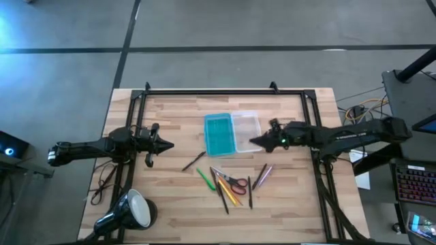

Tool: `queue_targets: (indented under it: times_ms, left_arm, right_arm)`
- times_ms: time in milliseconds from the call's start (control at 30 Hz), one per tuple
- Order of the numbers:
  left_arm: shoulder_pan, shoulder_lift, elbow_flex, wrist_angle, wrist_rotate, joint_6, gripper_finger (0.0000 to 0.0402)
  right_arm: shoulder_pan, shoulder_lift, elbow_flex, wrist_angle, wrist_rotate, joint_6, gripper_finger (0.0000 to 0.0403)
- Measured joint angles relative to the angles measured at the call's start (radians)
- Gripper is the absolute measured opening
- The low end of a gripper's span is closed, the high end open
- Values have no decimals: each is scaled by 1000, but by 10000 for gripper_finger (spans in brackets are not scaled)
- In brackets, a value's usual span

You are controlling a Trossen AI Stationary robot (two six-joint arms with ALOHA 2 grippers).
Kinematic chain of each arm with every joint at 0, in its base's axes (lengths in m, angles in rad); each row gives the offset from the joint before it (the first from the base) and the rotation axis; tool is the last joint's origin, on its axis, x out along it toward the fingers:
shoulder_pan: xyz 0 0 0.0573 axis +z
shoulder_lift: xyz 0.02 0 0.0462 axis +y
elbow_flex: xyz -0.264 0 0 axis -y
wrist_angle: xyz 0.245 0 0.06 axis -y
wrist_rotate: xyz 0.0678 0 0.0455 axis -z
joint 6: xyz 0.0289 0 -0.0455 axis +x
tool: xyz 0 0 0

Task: Pick & place school supplies into a supply box
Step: Put the black scissors into the blue supply box

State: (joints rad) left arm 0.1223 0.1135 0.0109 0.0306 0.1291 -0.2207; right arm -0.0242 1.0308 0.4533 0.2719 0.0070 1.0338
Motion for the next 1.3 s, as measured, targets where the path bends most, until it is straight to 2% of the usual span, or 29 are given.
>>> queue_targets:
  times_ms: [67,167,333,467,567,700,867,1100,1300]
  left_arm:
    - [0,0,0,0,0,0,0]
    - [0,0,0,0,0,0,0]
    - [0,0,0,0,0,0,0]
    - [0,0,0,0,0,0,0]
    - [0,0,0,0,0,0,0]
    - [0,0,0,0,0,0,0]
    - [0,0,0,0,0,0,0]
    - [0,0,0,0,0,0,0]
    - [0,0,0,0,0,0,0]
  right_arm:
    - [0,72,57,-105,-106,10,43]
    - [14,181,149,-294,-183,21,51]
    - [86,336,327,-514,-217,-21,113]
    - [187,460,460,-731,-191,-188,171]
    - [269,550,540,-815,-153,-286,197]
    - [351,668,635,-819,-50,-362,206]
    - [401,788,737,-815,87,-409,193]
    - [400,892,756,-748,101,-351,171]
    - [413,927,774,-736,108,-277,166]
